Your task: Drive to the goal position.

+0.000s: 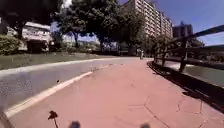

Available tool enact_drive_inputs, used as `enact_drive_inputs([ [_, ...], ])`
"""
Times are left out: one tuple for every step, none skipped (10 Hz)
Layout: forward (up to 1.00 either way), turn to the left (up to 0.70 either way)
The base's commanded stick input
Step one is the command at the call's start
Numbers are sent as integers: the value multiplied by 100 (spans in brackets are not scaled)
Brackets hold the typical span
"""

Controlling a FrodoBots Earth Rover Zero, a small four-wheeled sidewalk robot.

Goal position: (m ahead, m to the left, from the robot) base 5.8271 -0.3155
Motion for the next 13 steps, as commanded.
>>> enact_drive_inputs([
  [100,-20],
  [100,0],
  [100,0],
  [100,0],
  [100,0],
  [100,0],
  [100,0],
  [100,0],
  [100,0],
  [100,0],
  [100,0],
  [100,0],
  [100,-28],
])
